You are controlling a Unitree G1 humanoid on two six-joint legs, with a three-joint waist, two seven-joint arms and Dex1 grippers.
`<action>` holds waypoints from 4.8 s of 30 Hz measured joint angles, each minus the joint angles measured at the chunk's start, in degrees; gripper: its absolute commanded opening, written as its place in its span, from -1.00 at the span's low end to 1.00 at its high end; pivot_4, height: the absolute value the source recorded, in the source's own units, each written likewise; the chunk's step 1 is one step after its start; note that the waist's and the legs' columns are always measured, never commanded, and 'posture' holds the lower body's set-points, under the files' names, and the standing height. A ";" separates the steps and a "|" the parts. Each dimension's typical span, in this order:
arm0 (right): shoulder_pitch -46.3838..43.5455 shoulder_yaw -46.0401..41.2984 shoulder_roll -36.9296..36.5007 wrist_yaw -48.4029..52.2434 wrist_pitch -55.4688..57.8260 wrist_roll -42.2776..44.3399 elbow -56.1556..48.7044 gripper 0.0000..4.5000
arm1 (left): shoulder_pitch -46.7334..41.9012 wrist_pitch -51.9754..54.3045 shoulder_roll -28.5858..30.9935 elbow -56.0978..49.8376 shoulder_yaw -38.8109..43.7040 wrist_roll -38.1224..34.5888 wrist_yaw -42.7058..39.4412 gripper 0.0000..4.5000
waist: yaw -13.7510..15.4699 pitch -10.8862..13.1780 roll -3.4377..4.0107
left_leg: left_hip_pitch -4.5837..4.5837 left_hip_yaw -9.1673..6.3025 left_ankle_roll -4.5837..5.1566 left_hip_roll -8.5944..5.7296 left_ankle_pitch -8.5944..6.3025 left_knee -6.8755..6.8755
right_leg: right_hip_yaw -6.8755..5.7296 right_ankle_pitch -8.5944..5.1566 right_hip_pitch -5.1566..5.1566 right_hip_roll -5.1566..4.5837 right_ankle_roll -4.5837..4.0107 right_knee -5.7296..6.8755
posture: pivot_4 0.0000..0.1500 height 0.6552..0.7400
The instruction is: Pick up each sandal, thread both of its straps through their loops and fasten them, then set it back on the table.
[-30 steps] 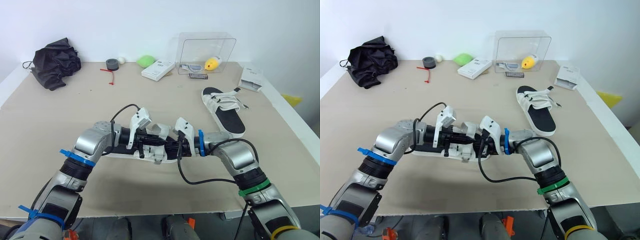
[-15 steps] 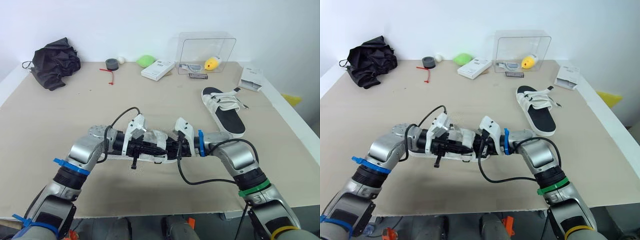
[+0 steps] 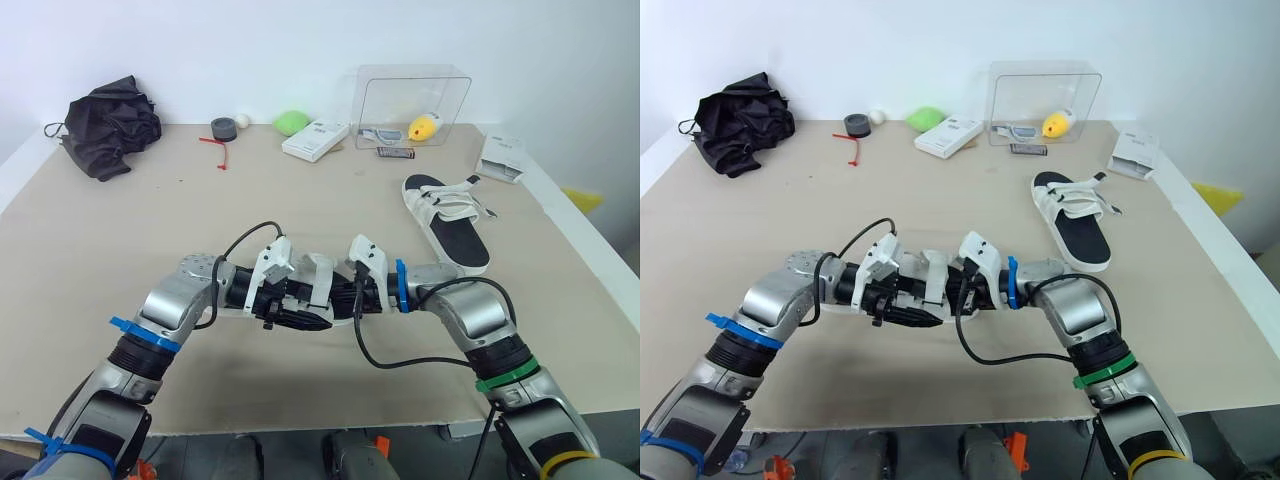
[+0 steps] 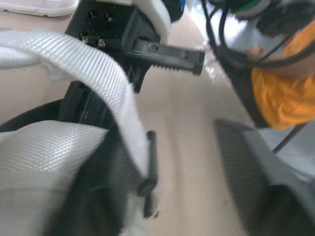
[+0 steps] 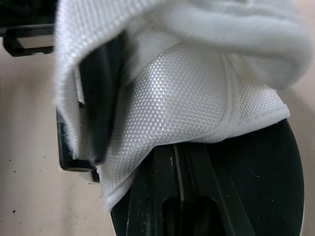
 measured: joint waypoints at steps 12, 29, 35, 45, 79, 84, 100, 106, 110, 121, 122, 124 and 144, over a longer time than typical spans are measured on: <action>0.03 0.11 0.26 0.32 -0.34 0.08 -0.11 -1.00 | 0.14 6.60 3.04 -2.11 13.22 -11.46 -0.65 0.79 | -0.18 0.02 0.00 | 0.00 0.05 0.02 0.06 -0.02 -0.08 | 0.02 0.02 -0.07 0.04 -0.04 0.01 | 1.00 1.00; -0.51 0.35 0.26 0.66 -1.00 0.06 0.99 -1.00 | 18.07 -1.95 8.03 -13.11 7.03 -2.75 1.12 0.79 | 0.00 0.06 -0.05 | 0.04 0.26 0.02 0.21 -0.05 -0.02 | 0.01 -0.21 -0.11 0.00 -0.46 0.05 | 1.00 1.00; -0.36 0.24 0.18 0.46 -1.00 0.05 0.91 -1.00 | 17.91 2.64 4.70 -12.84 7.10 -3.50 6.87 0.79 | 0.07 0.06 -0.04 | 0.04 0.27 0.02 0.18 -0.05 0.01 | 0.03 -0.19 -0.08 -0.02 -0.43 0.05 | 1.00 1.00; -0.11 0.04 0.15 0.14 -0.99 0.03 0.58 -1.00 | 16.97 12.02 1.84 -14.27 8.19 -8.93 13.25 0.79 | 0.14 0.06 -0.05 | 0.04 0.25 0.03 0.15 -0.05 0.05 | 0.03 -0.12 -0.06 -0.02 -0.34 0.06 | 1.00 1.00; 0.02 -0.02 0.45 0.33 -0.99 -0.15 0.44 -1.00 | 13.53 31.31 10.32 -15.97 3.98 -16.31 10.90 -0.99 | 0.04 0.07 -0.05 | 0.02 0.21 0.02 0.17 -0.05 0.00 | 0.01 -0.14 -0.11 0.02 -0.38 0.05 | 1.00 1.00; -0.03 0.05 0.51 0.37 -1.03 -0.14 0.44 -1.00 | 9.35 41.95 15.62 -18.72 3.93 -24.95 5.76 -0.99 | 0.01 0.08 -0.08 | 0.02 0.20 0.02 0.18 -0.05 -0.01 | 0.00 -0.18 -0.14 0.04 -0.45 0.05 | 1.00 1.00; -0.31 0.30 0.58 0.54 -1.21 0.01 0.71 -1.00 | -8.17 47.84 -0.71 -0.51 12.31 -26.84 16.96 -0.99 | -0.29 0.09 -0.08 | 0.00 0.07 0.09 0.16 -0.24 0.15 | -0.02 -0.11 -0.04 0.14 -0.11 0.12 | 1.00 1.00; -0.22 0.26 0.56 0.42 -1.21 0.01 0.59 -1.00 | -14.19 51.95 -7.44 12.90 21.36 -26.63 28.27 -0.99 | -0.30 0.09 -0.08 | 0.00 0.07 0.09 0.14 -0.23 0.17 | 0.00 -0.05 -0.02 0.13 -0.02 0.12 | 1.00 1.00; -0.10 0.16 0.50 0.37 -1.21 0.01 0.48 -1.00 | -16.18 52.73 -9.48 19.86 25.69 -25.96 33.64 -0.99 | -0.29 0.09 -0.08 | -0.01 0.05 0.07 0.12 -0.23 0.17 | 0.00 -0.03 -0.01 0.12 0.01 0.12 | 1.00 1.00; 0.25 0.13 0.47 0.11 -1.19 0.01 0.02 -1.00 | -19.15 43.92 -11.16 28.22 29.17 -17.63 44.46 0.90 | -0.30 0.08 -0.09 | 0.00 0.07 0.01 0.09 -0.20 0.14 | 0.03 0.02 -0.01 0.09 0.08 0.10 | 1.00 1.00; 0.26 0.14 0.46 0.11 -1.19 0.01 -0.01 -1.00 | -19.39 43.08 -11.16 28.53 29.10 -16.98 45.13 0.95 | -0.30 0.08 -0.08 | 0.00 0.07 0.01 0.09 -0.21 0.13 | 0.03 0.02 0.00 0.09 0.08 0.10 | 1.00 1.00; 0.29 0.13 0.43 0.15 -1.18 0.01 -0.07 -1.00 | -19.60 41.19 -11.09 29.96 28.93 -14.79 46.36 0.95 | -0.31 0.07 -0.08 | 0.00 0.07 0.01 0.09 -0.21 0.11 | 0.04 0.01 -0.01 0.09 0.08 0.10 | 1.00 1.00; 0.16 0.13 0.44 0.35 -1.17 -0.29 -0.05 -1.00 | -27.19 49.89 -16.71 30.45 43.57 -28.34 48.62 0.95 | -0.54 0.11 -0.16 | -0.03 0.06 -0.13 0.04 -0.14 0.10 | 0.05 0.05 0.00 0.05 0.18 0.07 | 1.00 1.00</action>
